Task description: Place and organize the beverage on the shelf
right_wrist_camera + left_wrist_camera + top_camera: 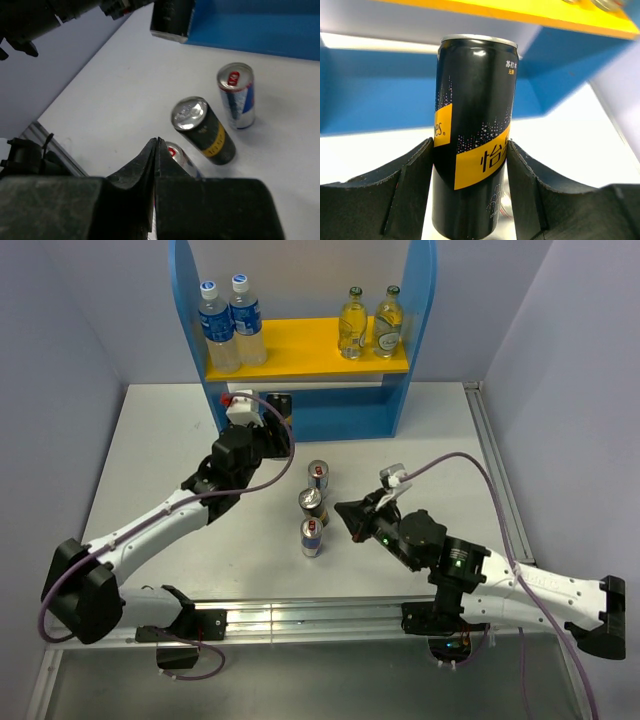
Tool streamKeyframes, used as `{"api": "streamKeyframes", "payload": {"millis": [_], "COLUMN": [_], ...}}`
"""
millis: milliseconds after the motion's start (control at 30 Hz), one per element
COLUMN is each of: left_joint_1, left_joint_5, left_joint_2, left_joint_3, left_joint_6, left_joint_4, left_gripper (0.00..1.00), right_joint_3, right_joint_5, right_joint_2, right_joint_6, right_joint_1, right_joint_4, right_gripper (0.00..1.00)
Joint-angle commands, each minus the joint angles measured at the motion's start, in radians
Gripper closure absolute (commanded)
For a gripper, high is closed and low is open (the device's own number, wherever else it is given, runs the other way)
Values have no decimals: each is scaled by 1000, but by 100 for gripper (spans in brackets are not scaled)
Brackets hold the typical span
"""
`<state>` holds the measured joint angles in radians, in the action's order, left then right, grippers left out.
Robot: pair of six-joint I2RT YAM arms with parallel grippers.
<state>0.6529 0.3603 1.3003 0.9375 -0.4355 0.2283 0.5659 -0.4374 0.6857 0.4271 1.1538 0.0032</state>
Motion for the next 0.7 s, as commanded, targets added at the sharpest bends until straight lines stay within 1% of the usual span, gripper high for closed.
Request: {"api": "streamKeyframes", "payload": {"millis": [0,167,267,433,533,667], "left_joint_1": [27,50,60,63,63,63], "left_joint_5": [-122,-208,-225,-233,-256,-288], "left_joint_2": [-105,-177,-203,-211,-217,-240], "left_joint_3": [60,67,60,44,32,21], "left_joint_6": [-60,-92,-97,-97,-111,-127], "left_joint_4": [-4,-49,-58,-64,-57,-49], "left_gripper": [100,100,100,100,100,100], "right_joint_3": [83,149,210,285,295,301], "right_joint_5": [61,69,69,86,86,49], "right_joint_2": [90,242,320,394,425,472], "right_joint_6": [-39,-67,-74,-65,-68,-77], "right_joint_1": [17,20,20,21,21,21], "right_joint_4": [79,187,221,268,320,382], "right_gripper": [100,100,100,100,100,100]}}
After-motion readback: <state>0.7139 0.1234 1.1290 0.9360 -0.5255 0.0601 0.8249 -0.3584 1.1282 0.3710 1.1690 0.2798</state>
